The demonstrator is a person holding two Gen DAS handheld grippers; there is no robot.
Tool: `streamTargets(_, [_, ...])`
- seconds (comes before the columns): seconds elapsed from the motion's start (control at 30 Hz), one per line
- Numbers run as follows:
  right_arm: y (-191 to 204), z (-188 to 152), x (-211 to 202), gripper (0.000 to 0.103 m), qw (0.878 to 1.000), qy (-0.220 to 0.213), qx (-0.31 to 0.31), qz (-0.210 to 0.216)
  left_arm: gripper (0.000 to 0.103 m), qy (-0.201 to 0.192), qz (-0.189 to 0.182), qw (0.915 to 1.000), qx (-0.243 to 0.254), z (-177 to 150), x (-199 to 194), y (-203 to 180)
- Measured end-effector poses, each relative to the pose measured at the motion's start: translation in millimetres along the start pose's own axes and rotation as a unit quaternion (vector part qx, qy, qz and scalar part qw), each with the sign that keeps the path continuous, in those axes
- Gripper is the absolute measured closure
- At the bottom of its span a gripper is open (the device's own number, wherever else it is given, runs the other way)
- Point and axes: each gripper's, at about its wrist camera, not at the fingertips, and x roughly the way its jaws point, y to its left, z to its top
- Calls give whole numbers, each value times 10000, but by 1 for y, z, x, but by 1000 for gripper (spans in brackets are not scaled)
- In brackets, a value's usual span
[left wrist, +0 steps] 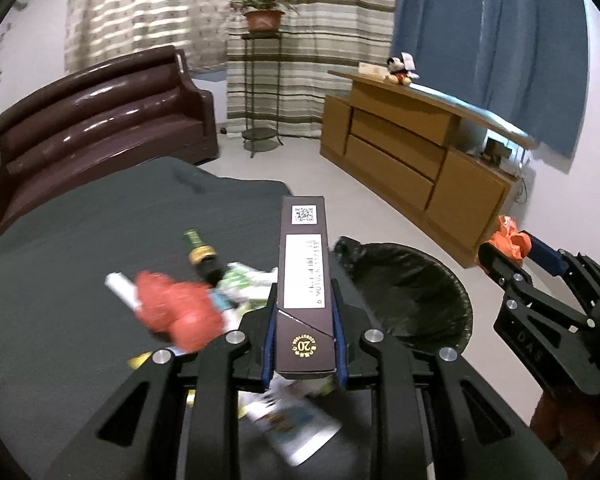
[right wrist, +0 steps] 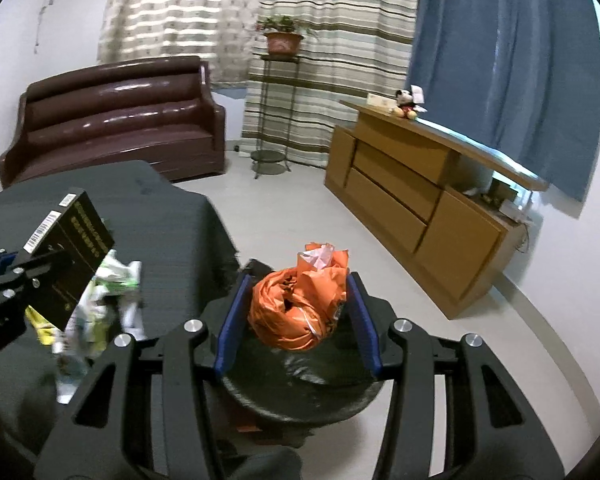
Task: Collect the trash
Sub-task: 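Carry box and orange bag over the black bin and open both tools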
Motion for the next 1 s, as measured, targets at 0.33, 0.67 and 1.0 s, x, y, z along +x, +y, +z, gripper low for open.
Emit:
streamTargets(0.33, [-43,-4,31,55,9990,154,417,18,80,192,60,9996,204,12,46,-52])
streamTargets(0.67, [-63,-5,60,39,9974,242,663,151,78,295,349,9987,208,20,71,-69])
streamTargets(1.0, [-77,-6,61,32,9956,196,912,83,50,365,437,9982,179,20,70,-69])
